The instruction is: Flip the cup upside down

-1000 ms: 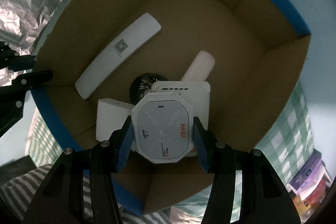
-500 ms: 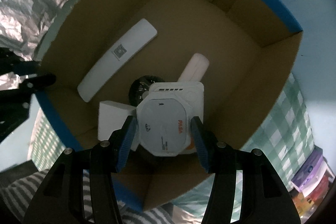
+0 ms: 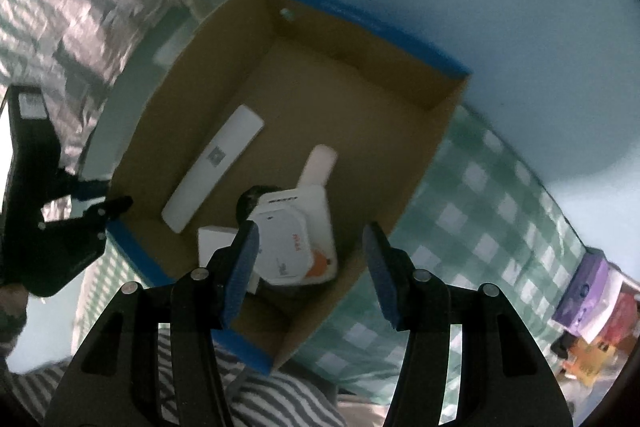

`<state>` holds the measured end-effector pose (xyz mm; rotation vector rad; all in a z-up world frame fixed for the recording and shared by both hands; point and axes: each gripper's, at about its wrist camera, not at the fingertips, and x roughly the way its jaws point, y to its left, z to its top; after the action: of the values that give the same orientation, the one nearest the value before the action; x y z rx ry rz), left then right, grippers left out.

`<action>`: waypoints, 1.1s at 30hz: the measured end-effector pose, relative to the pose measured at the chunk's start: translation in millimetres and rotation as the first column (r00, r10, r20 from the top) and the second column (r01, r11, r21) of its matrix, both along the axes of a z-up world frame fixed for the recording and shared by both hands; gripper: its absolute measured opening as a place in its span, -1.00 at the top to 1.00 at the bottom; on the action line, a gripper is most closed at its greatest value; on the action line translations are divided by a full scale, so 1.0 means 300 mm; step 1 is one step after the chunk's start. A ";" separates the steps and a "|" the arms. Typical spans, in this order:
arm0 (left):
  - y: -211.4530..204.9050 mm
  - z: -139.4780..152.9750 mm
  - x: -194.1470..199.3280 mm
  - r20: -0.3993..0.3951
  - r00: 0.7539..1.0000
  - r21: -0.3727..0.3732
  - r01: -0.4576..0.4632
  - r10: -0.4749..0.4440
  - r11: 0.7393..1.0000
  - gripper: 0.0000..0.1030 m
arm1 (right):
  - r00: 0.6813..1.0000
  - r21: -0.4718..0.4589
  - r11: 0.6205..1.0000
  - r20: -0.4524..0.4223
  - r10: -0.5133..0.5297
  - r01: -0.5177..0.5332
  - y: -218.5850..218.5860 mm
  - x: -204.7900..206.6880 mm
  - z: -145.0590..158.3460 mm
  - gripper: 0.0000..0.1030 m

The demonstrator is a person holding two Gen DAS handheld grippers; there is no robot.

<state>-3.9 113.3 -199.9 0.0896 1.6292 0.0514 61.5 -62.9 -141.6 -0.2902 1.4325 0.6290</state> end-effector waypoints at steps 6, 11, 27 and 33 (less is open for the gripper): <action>-0.007 0.125 -0.008 0.074 0.997 -0.008 -0.005 0.005 1.000 0.62 | 0.998 0.023 0.998 0.001 -0.064 0.064 -0.049 0.014 0.033 -0.06; -0.037 0.240 -0.021 0.139 0.990 -0.007 0.002 -0.001 1.000 0.58 | 0.995 0.040 0.994 0.000 -0.098 0.098 -0.078 0.010 0.060 -0.06; -0.154 0.491 -0.072 0.304 0.953 0.030 0.011 -0.019 0.999 -0.16 | 0.985 0.109 0.982 0.053 -0.162 0.156 -0.155 -0.045 0.229 -0.06; -0.180 0.568 -0.087 0.357 0.934 0.031 0.013 -0.023 0.999 -0.25 | 0.981 0.111 0.981 0.093 -0.172 0.162 -0.185 -0.080 0.282 -0.10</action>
<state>-30.0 59.4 -29.6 0.1098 1.2622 0.0719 37.6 -118.5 -56.8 -0.1176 1.3062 0.5406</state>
